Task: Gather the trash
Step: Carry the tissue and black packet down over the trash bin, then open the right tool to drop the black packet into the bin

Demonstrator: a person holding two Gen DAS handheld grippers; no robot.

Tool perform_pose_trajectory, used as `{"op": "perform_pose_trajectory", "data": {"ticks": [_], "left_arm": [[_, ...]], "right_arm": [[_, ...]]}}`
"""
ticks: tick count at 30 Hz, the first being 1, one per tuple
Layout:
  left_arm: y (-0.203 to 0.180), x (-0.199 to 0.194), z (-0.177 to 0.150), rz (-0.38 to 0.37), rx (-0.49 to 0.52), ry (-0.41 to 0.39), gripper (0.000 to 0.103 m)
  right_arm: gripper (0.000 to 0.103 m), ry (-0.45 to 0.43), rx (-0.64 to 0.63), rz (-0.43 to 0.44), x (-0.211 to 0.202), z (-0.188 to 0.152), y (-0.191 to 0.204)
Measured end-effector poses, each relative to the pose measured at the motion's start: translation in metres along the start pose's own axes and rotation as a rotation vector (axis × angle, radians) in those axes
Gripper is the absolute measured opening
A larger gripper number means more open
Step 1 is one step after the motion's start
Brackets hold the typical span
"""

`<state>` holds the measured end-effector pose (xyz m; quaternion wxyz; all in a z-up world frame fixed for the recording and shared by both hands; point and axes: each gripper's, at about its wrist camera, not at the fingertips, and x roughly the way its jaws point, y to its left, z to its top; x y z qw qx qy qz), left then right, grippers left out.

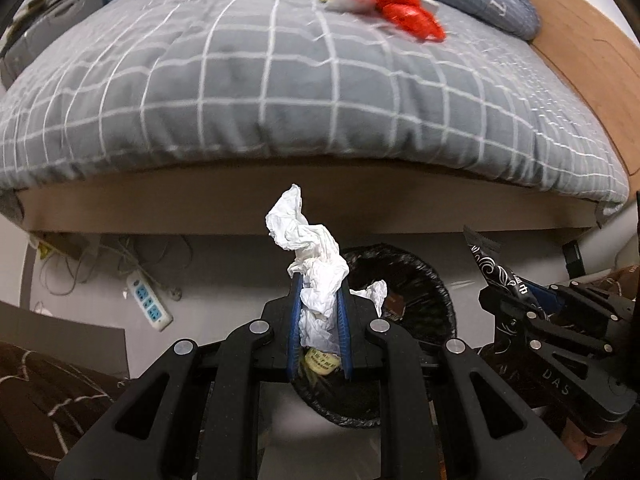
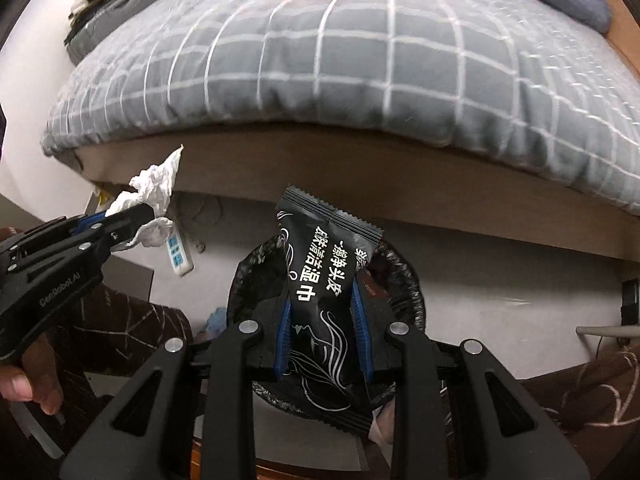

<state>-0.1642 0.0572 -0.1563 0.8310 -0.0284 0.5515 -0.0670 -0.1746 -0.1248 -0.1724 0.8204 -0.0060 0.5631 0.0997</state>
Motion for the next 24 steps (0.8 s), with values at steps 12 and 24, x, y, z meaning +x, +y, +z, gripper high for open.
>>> {"op": "perform_pose_trajectory", "data": {"ticks": [12,24], "left_arm": [[0.012,0.016,-0.001,0.020,-0.009,0.030,0.015],[0.004,0.024,-0.002,0.023,0.011,0.048,0.015]], "right_arm": [[0.057,0.042,-0.037,0.003,0.024,0.002,0.013],[0.095,-0.022,0.040,-0.062,0.010,0.012,-0.009]]}}
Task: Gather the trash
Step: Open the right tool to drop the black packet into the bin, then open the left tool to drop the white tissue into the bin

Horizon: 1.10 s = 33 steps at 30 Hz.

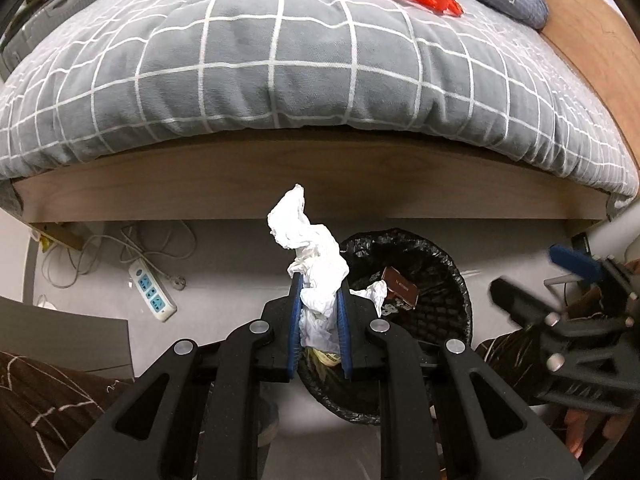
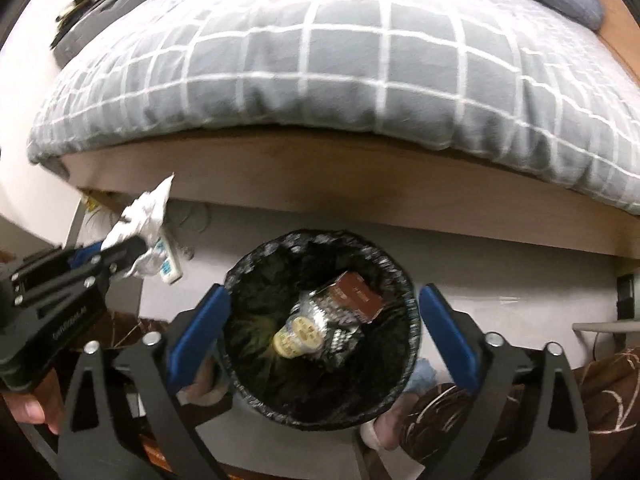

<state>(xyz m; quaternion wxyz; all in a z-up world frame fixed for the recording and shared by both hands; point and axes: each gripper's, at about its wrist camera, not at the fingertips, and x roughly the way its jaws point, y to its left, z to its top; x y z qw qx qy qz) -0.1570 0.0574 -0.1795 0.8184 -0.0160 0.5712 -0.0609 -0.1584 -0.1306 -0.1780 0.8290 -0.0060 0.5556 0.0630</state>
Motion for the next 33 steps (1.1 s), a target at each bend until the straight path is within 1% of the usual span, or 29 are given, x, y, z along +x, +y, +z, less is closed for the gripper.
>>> {"op": "perform_pose_trajectory", "data": {"ticks": [5,7,17,24,26,29,31,32,33], "left_arm": [[-0.009,0.002,0.000,-0.010,0.016,0.001,0.015],[-0.016,0.004,0.000,-0.013,0.027,0.010,0.015],[-0.061,0.013,0.007,-0.014,0.095,0.016,0.015],[-0.086,0.019,0.009,-0.021,0.134,0.015,0.016],[-0.092,0.017,0.008,-0.024,0.147,0.003,0.019],[-0.098,0.018,0.005,-0.010,0.179,-0.006,0.029],[-0.097,0.017,0.004,-0.004,0.178,-0.009,0.045],[-0.095,0.016,0.004,0.001,0.174,-0.015,0.048],[-0.093,0.015,0.005,0.006,0.168,-0.024,0.055]], "right_arm": [[0.095,-0.059,0.015,-0.060,-0.014,0.002,-0.016],[0.095,-0.071,0.019,-0.084,-0.018,0.001,-0.022],[0.095,-0.083,0.133,-0.148,-0.031,-0.005,-0.072],[0.095,-0.087,0.182,-0.154,-0.034,-0.008,-0.092],[0.095,-0.086,0.186,-0.155,-0.035,-0.007,-0.094],[0.095,-0.088,0.179,-0.164,-0.034,-0.007,-0.092],[0.095,-0.090,0.176,-0.167,-0.033,-0.005,-0.090],[0.095,-0.094,0.170,-0.166,-0.034,-0.004,-0.088],[0.095,-0.099,0.163,-0.170,-0.034,-0.002,-0.086]]}}
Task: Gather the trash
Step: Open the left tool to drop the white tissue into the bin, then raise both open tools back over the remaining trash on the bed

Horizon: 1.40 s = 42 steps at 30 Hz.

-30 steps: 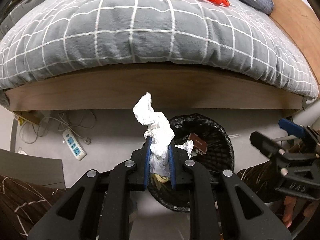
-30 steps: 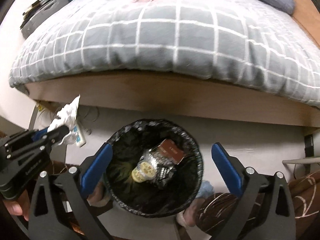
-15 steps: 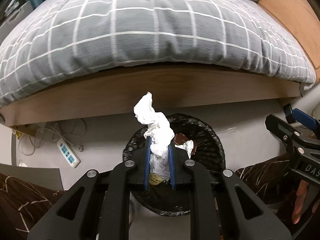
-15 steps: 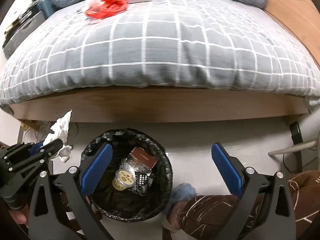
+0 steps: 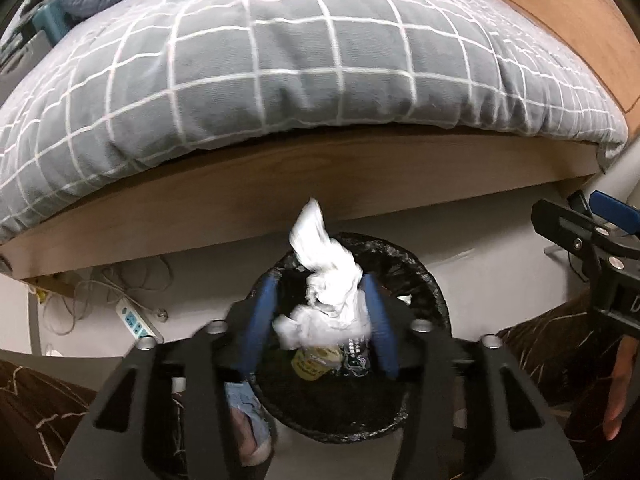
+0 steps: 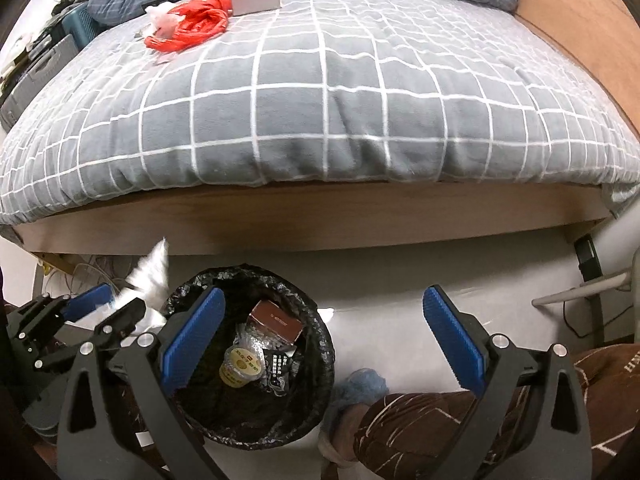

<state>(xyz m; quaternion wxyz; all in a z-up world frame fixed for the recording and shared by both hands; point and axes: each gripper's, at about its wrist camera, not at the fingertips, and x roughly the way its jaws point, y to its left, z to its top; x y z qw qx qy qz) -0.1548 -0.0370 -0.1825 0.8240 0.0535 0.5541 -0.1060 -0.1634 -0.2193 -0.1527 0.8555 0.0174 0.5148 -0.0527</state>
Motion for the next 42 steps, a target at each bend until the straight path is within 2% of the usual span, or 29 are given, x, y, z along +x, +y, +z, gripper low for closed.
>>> {"op": "perform_pose_trajectory", "data": {"ticks": [10,17,23,32,42], "left_arm": [[0.021,-0.032,0.022,0.054,-0.073,-0.119,0.097],[0.043,-0.050,0.047,0.076,-0.107,-0.185,0.097],[0.062,-0.055,0.066,0.093,-0.139,-0.220,0.097],[0.088,-0.054,0.119,0.143,-0.173,-0.273,0.097],[0.108,-0.041,0.177,0.131,-0.203,-0.293,0.097]], "right_arm": [[0.095,-0.081,-0.032,0.007,-0.016,0.018,0.010],[0.095,-0.186,-0.055,0.024,-0.033,0.045,0.018],[0.095,-0.243,-0.078,0.040,-0.035,0.074,0.028],[0.095,-0.291,-0.099,0.076,-0.029,0.119,0.040],[0.092,-0.307,-0.103,0.101,-0.010,0.179,0.048]]}}
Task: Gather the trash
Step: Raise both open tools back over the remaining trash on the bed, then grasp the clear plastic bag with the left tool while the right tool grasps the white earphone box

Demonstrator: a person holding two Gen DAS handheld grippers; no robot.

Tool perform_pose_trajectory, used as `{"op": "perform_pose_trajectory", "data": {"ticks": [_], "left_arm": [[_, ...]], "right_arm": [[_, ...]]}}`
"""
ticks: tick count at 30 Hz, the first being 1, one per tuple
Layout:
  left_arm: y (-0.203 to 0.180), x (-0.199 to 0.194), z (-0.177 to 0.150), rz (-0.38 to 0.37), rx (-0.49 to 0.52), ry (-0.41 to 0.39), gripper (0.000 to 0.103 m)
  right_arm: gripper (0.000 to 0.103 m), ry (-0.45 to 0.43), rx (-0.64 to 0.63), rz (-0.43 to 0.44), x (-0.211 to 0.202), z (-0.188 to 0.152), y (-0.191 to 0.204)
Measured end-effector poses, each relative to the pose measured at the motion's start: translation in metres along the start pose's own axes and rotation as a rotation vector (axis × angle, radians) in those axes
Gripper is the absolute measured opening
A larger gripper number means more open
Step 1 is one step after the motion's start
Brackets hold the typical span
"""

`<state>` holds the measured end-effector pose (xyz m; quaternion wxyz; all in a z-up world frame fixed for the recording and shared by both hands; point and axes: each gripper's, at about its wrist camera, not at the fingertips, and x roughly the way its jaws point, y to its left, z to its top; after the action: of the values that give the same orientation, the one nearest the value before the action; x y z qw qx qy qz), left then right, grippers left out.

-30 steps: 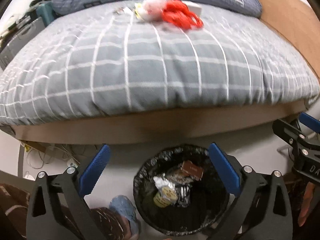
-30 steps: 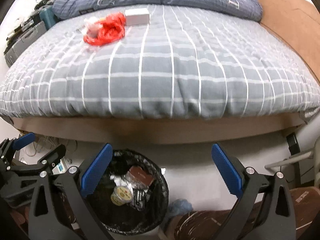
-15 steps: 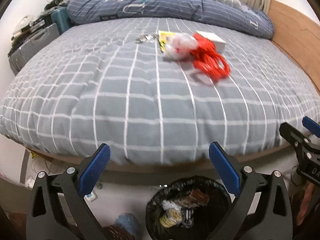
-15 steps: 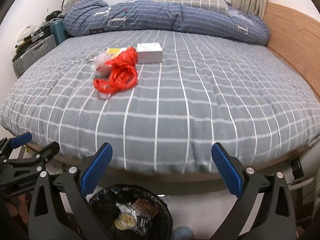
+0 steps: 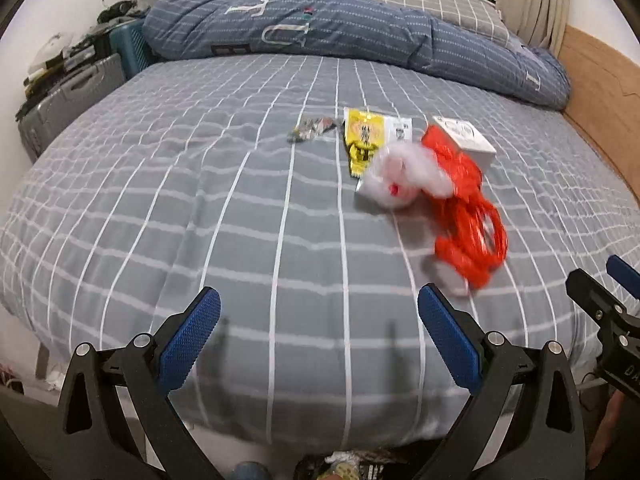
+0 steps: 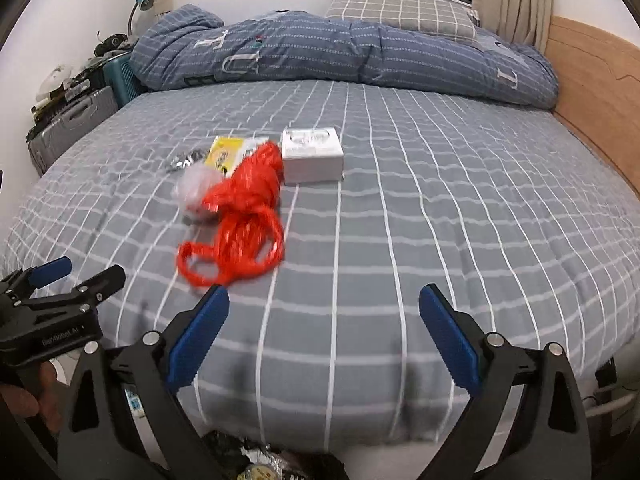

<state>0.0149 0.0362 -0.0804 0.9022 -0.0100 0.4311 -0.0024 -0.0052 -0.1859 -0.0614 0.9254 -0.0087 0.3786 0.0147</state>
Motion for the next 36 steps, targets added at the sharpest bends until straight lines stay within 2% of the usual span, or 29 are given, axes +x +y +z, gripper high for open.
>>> {"op": "perform_pose_trajectory", "data": {"ticks": [13,27,36], "left_arm": [[-0.011,0.030,0.060,-0.053,0.025,-0.016,0.097],[-0.023,0.052,0.090,-0.129,0.025,0.031,0.097],[-0.028,0.056,0.096,-0.108,0.045,0.042,0.097]], "right_arm": [[0.088,0.006,-0.010,-0.006,0.064,0.059,-0.006],[0.086,0.022,-0.013,0.006,0.115,0.101,-0.011],[0.086,0.030,-0.024,0.031,0.136,0.118,-0.004]]}}
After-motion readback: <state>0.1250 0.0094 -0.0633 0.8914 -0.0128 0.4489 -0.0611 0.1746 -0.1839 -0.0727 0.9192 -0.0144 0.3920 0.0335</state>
